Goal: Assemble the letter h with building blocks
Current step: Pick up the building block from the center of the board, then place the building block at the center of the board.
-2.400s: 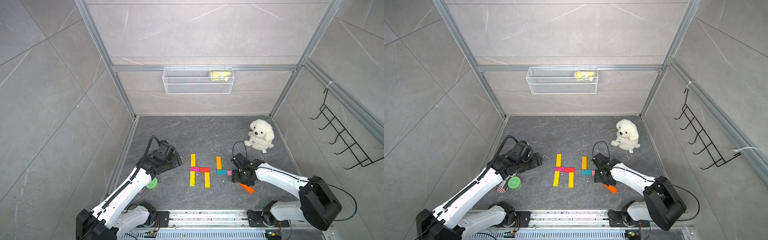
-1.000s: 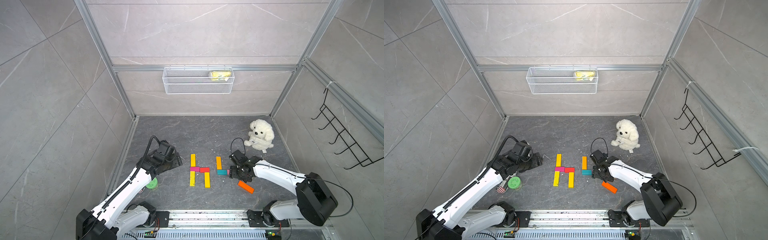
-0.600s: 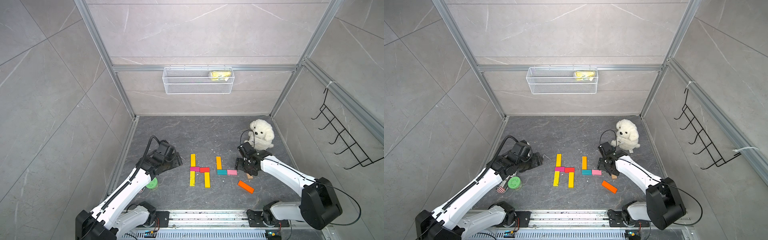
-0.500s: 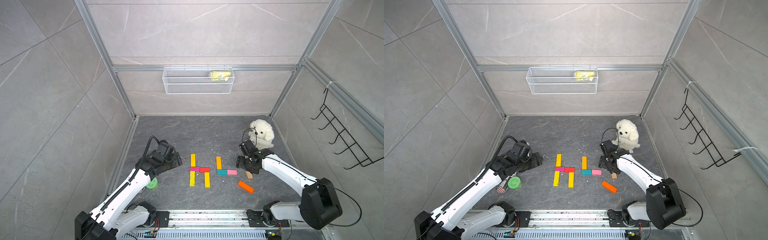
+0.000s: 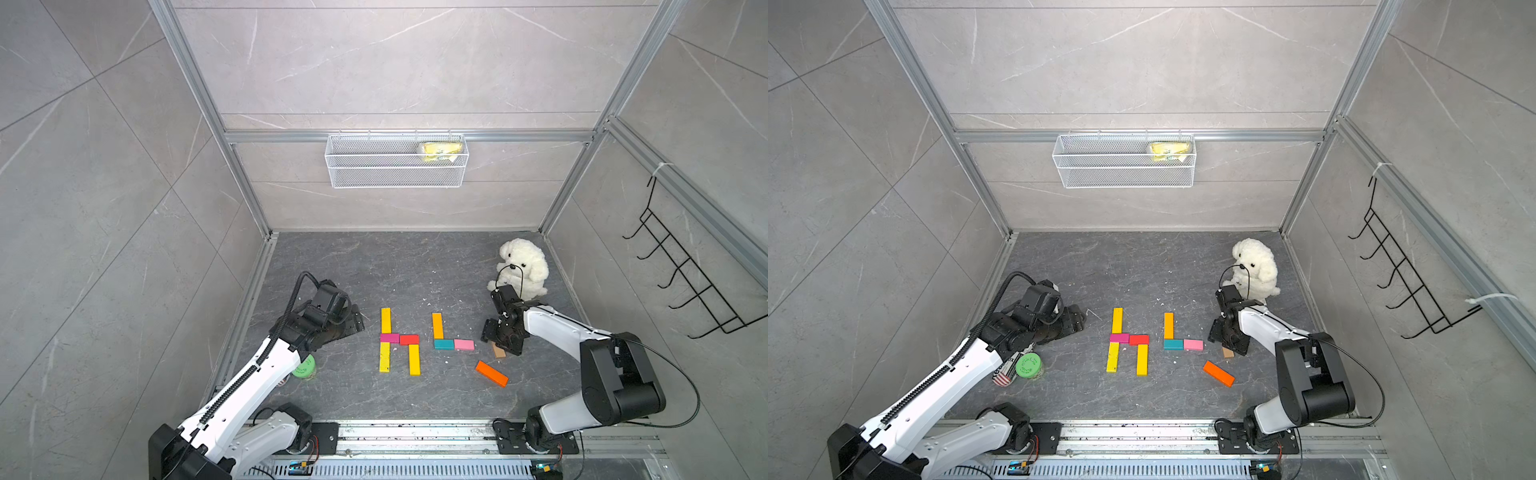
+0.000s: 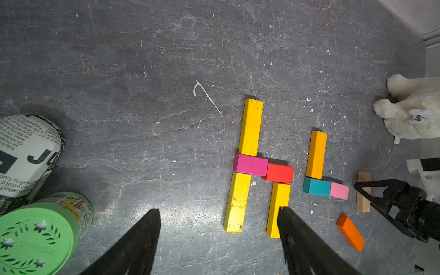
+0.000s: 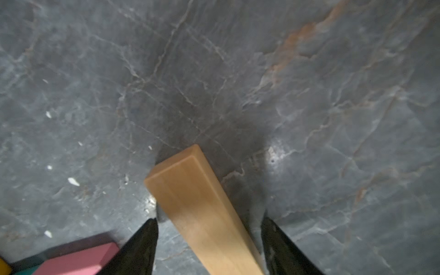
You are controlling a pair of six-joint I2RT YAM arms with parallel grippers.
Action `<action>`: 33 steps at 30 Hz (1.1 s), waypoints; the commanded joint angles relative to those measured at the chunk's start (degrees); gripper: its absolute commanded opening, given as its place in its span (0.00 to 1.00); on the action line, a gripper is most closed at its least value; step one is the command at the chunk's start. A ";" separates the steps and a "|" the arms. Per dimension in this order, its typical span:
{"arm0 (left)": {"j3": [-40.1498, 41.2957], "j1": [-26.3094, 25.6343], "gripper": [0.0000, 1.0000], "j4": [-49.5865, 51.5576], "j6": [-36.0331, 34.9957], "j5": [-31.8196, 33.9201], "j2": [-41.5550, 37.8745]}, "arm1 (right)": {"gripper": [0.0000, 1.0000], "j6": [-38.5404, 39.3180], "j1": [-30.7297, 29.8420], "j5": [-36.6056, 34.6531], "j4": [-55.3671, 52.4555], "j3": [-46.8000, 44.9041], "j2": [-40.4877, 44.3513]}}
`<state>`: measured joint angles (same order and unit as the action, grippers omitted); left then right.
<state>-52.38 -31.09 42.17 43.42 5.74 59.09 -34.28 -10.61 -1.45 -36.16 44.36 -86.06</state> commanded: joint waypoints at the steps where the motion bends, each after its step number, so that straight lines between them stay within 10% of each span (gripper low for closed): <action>1: -2.71 0.36 0.82 0.12 -1.76 -0.24 0.51 | 0.57 0.50 1.01 1.69 1.41 -1.07 -0.83; 8: -2.82 0.35 0.82 -0.25 -1.58 0.05 0.77 | 0.22 0.54 1.58 1.91 1.27 -1.03 -1.05; 16: -2.49 0.47 0.82 0.19 -1.45 1.01 0.29 | 0.12 2.74 -0.04 2.47 -6.90 0.87 11.05; 26: -2.46 0.53 0.81 -1.13 0.77 0.56 1.72 | 0.11 -13.37 -33.24 -1.35 -9.40 0.67 15.71; 33: -3.23 0.58 0.82 0.06 0.44 0.83 1.57 | 0.12 -18.72 -43.98 -1.36 -3.50 0.89 6.00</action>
<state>-53.28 -30.81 41.93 43.46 6.42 61.19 -48.82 -53.08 -1.52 -41.69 45.95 -77.38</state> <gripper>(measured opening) 0.816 0.305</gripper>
